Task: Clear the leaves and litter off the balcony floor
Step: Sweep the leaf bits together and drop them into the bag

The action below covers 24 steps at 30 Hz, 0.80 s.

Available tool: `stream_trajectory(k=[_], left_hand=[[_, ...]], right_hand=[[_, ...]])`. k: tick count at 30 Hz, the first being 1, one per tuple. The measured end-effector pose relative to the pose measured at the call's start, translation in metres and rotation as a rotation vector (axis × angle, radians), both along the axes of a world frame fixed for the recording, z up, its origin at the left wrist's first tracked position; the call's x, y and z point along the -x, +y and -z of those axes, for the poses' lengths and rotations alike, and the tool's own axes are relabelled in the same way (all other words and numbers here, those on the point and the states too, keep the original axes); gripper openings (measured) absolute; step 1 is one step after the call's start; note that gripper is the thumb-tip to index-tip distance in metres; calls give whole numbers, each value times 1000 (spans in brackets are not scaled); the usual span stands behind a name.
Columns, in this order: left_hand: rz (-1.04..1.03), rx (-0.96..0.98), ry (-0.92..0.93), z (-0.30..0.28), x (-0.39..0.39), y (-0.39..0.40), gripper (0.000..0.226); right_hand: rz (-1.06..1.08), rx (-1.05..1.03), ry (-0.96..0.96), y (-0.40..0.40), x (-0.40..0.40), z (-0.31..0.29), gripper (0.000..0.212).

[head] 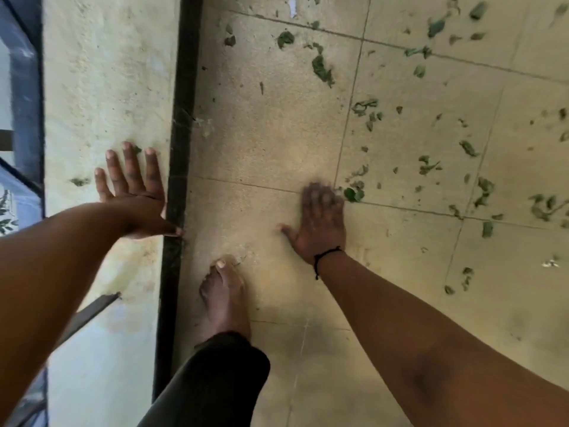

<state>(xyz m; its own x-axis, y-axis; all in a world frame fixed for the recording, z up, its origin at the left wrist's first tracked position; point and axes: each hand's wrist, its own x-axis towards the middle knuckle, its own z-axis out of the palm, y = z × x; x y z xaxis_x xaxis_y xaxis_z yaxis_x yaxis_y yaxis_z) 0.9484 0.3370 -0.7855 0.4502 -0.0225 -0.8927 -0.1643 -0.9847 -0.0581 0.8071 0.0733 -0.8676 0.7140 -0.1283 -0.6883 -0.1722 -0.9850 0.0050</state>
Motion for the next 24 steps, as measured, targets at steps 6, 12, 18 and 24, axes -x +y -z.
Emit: stream_trajectory(k=[6, 12, 18, 24], left_hand=[[-10, -73, -228, 21, 22, 4, 141], [304, 308, -334, 51, 96, -150, 98], [330, 408, -277, 99, 142, -299, 91], [73, 276, -345, 119, 167, -368, 107]], right_hand=[[-103, -98, -50, -50, 20, 22, 102], [188, 46, -112, -174, 57, 33, 109], [256, 47, -250, -225, 171, 31, 97], [-379, -307, -304, -122, 273, 30, 84]])
